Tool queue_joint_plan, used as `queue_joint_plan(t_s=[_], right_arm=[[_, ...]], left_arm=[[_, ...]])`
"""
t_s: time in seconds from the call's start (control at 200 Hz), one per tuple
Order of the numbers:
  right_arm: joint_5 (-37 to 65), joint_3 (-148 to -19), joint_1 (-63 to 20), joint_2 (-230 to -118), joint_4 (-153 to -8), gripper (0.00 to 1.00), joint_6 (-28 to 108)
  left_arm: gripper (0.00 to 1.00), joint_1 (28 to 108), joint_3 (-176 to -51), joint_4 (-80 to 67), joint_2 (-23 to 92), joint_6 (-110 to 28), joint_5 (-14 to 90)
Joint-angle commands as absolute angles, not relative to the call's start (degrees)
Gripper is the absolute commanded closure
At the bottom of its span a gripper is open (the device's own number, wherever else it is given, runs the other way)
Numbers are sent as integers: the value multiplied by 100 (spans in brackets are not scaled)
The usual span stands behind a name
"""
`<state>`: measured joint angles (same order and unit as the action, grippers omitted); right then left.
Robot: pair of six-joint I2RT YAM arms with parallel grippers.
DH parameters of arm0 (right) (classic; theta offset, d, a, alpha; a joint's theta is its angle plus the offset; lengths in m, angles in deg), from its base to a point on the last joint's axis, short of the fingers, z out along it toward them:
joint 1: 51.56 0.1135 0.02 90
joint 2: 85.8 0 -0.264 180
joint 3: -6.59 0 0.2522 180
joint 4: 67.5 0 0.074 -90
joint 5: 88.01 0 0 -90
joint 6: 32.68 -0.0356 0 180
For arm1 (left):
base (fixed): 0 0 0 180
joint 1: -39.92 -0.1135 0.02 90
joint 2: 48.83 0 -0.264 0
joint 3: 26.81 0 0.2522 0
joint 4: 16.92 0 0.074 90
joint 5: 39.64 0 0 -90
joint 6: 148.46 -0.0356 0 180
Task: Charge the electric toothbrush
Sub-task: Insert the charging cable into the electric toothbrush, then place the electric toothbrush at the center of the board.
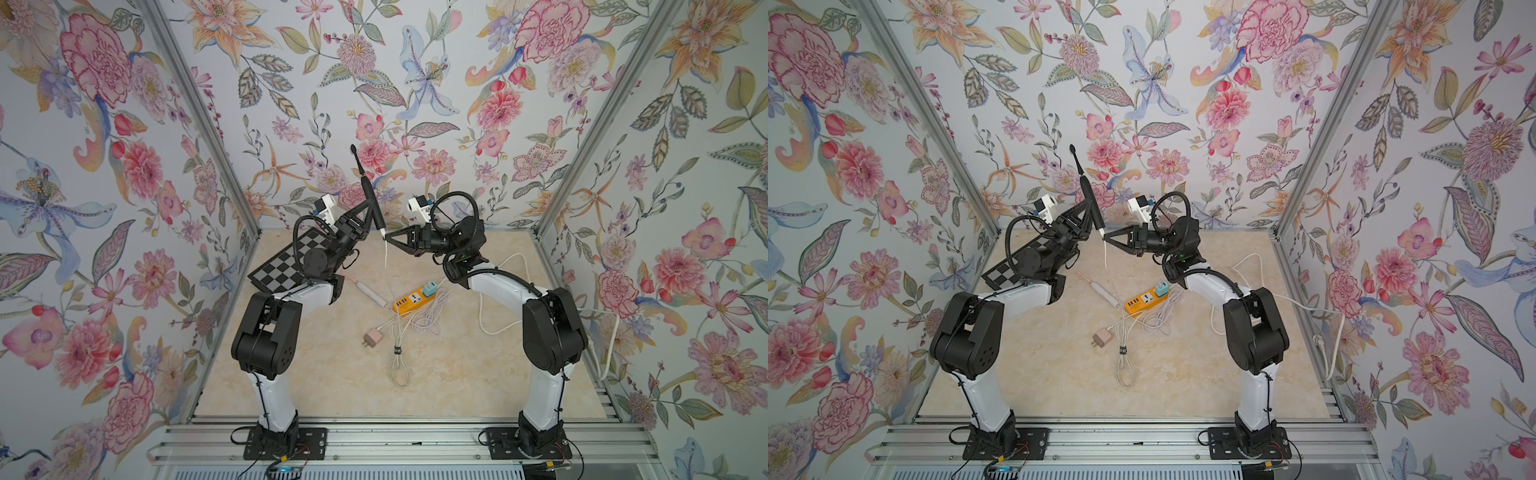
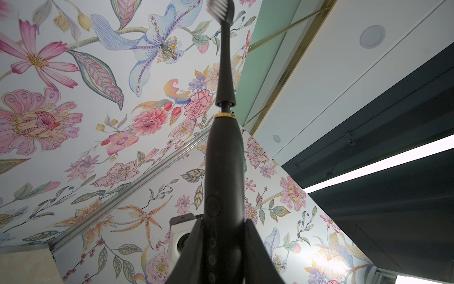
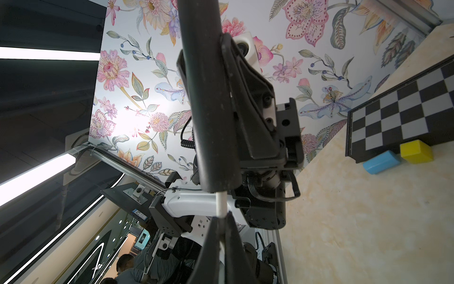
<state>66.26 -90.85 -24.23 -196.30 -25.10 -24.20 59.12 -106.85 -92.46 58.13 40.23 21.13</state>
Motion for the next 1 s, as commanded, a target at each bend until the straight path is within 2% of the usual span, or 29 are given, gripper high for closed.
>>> queue_joint_plan(t_s=[0.0,0.065,0.165,0.24,0.35,0.415,0.47,0.605,0.791,0.996], right_arm=[[5015,-8945,-2582,-19105,-2219,100,-2128],[5074,-8474,-2581,-18842,-2182,88,-1842],[5043,-7510,-2602,-18195,-2563,55,-1040],[4792,-6977,-2623,-17598,-3585,44,-7],[3893,-6841,-2578,-16825,-5904,43,1850],[3097,-6877,-2487,-16531,-6937,43,2629],[2431,-6867,-2378,-16346,-7458,43,3070],[1573,-6704,-2153,-16033,-7769,41,3348],[823,-6808,-1838,-15913,-8499,40,3571],[735,-6650,-1799,-15682,-8813,38,3612]], left_arm=[[100,6279,-10307,-10852,5651,3961,621],[100,5997,-10167,-10820,5597,3868,717],[100,5472,-9797,-10256,5337,3314,879],[100,5119,-9386,-9261,4999,2503,1114],[100,4875,-8885,-7118,4451,969,1804],[100,4892,-8821,-5184,4142,56,2800],[100,4932,-8745,-4289,4135,-261,3658],[100,4838,-8551,-4148,4385,21,4159],[100,4853,-9203,-3173,5321,453,4300],[100,4851,-9428,-2107,5795,644,4703]])
